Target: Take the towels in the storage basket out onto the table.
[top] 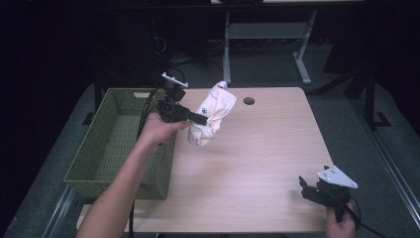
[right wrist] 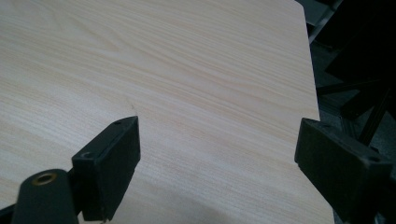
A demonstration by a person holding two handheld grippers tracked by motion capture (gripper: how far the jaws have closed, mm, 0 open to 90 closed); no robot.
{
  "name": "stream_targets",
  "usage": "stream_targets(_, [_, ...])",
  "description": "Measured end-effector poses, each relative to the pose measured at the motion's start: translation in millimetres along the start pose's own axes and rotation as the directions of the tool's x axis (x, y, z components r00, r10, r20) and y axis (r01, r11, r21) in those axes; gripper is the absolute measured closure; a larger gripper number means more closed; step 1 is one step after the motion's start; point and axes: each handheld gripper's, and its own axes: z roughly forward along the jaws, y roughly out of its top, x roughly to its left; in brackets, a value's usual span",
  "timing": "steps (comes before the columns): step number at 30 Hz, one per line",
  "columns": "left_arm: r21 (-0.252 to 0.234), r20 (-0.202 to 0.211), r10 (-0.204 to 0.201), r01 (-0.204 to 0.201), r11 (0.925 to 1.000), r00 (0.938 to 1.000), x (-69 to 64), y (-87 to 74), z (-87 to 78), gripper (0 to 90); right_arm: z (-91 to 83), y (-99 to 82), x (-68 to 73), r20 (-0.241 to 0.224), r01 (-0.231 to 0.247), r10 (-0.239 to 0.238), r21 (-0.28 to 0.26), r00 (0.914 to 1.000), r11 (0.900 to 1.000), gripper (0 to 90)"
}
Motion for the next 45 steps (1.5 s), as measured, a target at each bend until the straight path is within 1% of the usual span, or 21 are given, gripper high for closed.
stream_targets(2, [0.004,0.002,0.008,-0.008,1.0000,1.0000,-1.2,0.8,4.1,72.8,0.2,-0.1,-0.6,0.000,0.001,-0.001,0.001,1.0000,1.0000,13.9])
stream_targets(3, [0.006,0.010,0.008,-0.008,0.9999,0.9999,-1.8,1.1,6.3,72.8,0.3,-0.1,-1.1,0.001,0.000,0.000,0.002,1.0000,1.0000,13.9])
stream_targets(8, [0.017,0.014,0.007,-0.007,0.9998,0.9999,-4.8,4.0,18.7,72.9,1.0,-0.7,-0.8,0.001,0.000,0.000,0.008,1.0000,1.0000,13.9])
stream_targets(10, [0.032,0.015,0.014,-0.015,0.9994,0.9998,-5.5,5.4,26.0,72.9,1.0,-0.7,-1.0,0.000,0.002,-0.002,0.008,1.0000,1.0000,13.8])
stream_targets(11, [0.035,0.014,0.011,-0.011,0.9993,0.9998,-6.1,5.7,29.6,72.9,1.0,-0.8,-1.1,0.000,0.000,0.000,0.007,1.0000,1.0000,13.9])
stream_targets(18, [0.065,0.024,0.021,-0.022,0.9977,0.9995,-11.2,6.6,52.9,72.8,0.3,-1.2,-2.1,0.000,-0.007,0.007,0.007,1.0000,1.0000,13.9])
stream_targets(20, [0.070,0.018,0.025,-0.026,0.9972,0.9995,-14.3,6.5,59.4,72.8,0.0,-1.2,-2.3,-0.002,-0.005,0.005,0.002,1.0000,1.0000,13.9])
stream_targets(22, [0.079,0.024,0.026,-0.028,0.9965,0.9994,-16.3,6.6,66.6,72.8,-0.2,-1.1,-2.3,-0.002,-0.003,0.003,0.002,1.0000,1.0000,13.9])
stream_targets(24, [0.088,0.016,0.033,-0.034,0.9955,0.9993,-18.7,6.9,72.9,72.8,-0.3,-1.1,-2.0,-0.003,-0.007,0.007,0.005,1.0000,1.0000,13.9])
stream_targets(28, [0.092,0.026,0.017,-0.020,0.9955,0.9995,-20.9,8.1,84.6,72.7,-0.3,-1.2,-2.8,-0.003,-0.005,0.005,0.003,1.0000,1.0000,13.9])
stream_targets(30, [0.101,0.021,0.023,-0.026,0.9946,0.9995,-22.0,8.7,89.6,72.6,-0.6,-1.2,-3.3,-0.004,-0.005,0.005,0.004,1.0000,1.0000,13.9])
stream_targets(34, [0.104,0.013,0.013,-0.014,0.9945,0.9998,-23.7,8.1,100.7,72.2,-0.8,-1.5,-3.7,-0.003,-0.007,0.007,0.001,1.0000,1.0000,13.9])
stream_targets(35, [0.106,0.017,0.014,-0.016,0.9942,0.9998,-23.2,7.7,103.1,72.0,-0.9,-1.5,-3.7,-0.004,-0.007,0.007,0.001,1.0000,1.0000,13.9])
stream_targets(36, [0.105,0.020,-0.004,0.002,0.9945,0.9998,-24.5,7.0,106.3,71.7,-1.1,-1.5,-3.5,-0.004,-0.012,0.012,0.003,0.9999,0.9999,13.9])
stream_targets(39, [0.104,0.018,-0.006,0.004,0.9946,0.9998,-28.0,5.8,115.0,69.6,-1.5,-1.4,-3.9,-0.003,-0.008,0.008,0.001,1.0000,1.0000,13.9])
stream_targets(41, [0.111,0.028,0.001,-0.004,0.9938,0.9996,-31.5,5.0,123.1,69.5,-1.3,-1.4,-3.8,-0.006,-0.010,0.010,0.002,0.9999,0.9999,13.9])
stream_targets(43, [0.119,0.016,0.006,-0.007,0.9929,0.9999,-35.5,4.3,131.4,69.5,-1.0,-1.5,-2.8,-0.006,-0.013,0.013,0.003,0.9999,0.9999,13.9])
stream_targets(44, [0.117,0.014,-0.003,0.001,0.9931,0.9999,-36.7,3.8,134.6,69.6,-1.1,-1.3,-2.9,-0.006,-0.010,0.010,0.002,0.9999,1.0000,13.9])
stream_targets(45, [0.123,0.013,-0.002,0.000,0.9925,0.9999,-36.8,3.3,138.8,69.5,-0.9,-1.4,-2.7,-0.007,-0.012,0.012,-0.001,0.9999,0.9999,13.9])
